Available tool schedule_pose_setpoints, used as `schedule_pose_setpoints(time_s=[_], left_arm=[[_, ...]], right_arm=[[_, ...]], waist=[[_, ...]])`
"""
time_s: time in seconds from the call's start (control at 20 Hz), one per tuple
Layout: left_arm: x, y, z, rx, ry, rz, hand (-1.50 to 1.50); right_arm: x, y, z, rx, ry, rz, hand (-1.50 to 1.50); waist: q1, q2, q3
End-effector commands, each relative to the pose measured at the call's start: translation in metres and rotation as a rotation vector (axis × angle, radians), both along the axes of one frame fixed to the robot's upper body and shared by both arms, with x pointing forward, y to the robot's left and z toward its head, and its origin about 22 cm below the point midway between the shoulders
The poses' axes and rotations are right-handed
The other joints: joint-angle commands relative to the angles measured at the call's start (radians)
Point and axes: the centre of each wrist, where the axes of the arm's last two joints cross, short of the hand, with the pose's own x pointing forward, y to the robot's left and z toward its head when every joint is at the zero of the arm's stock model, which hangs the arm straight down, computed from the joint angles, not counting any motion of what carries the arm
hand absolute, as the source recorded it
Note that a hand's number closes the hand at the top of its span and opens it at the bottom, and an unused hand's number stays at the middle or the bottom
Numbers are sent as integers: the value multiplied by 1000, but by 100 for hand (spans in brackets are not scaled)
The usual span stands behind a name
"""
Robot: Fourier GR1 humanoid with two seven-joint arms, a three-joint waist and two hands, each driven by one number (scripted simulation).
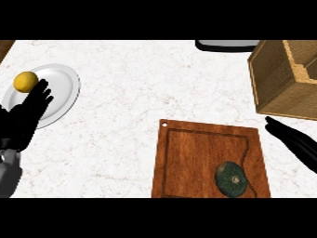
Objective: Pick the squash from the cutting board and place it in the basket
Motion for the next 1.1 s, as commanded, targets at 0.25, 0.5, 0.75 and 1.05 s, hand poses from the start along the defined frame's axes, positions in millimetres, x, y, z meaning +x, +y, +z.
schedule_pose_setpoints(time_s=[0.25,0.5,0.75,1.05], left_arm=[[-4,2,-15,3,11,-3,0],[-1,6,-8,2,-18,26,0],[-1,-9,-6,2,3,-4,0],[-8,-18,1,-3,15,22,0]], right_arm=[[34,32,-76,-79,63,-6,-150],[27,28,-95,-111,88,-1,-150],[43,20,-98,-161,106,-5,-150],[17,11,-113,-121,96,20,-150]], waist=[[2,1,-2],[-3,0,-2],[-2,0,-2],[-2,-2,-1]])
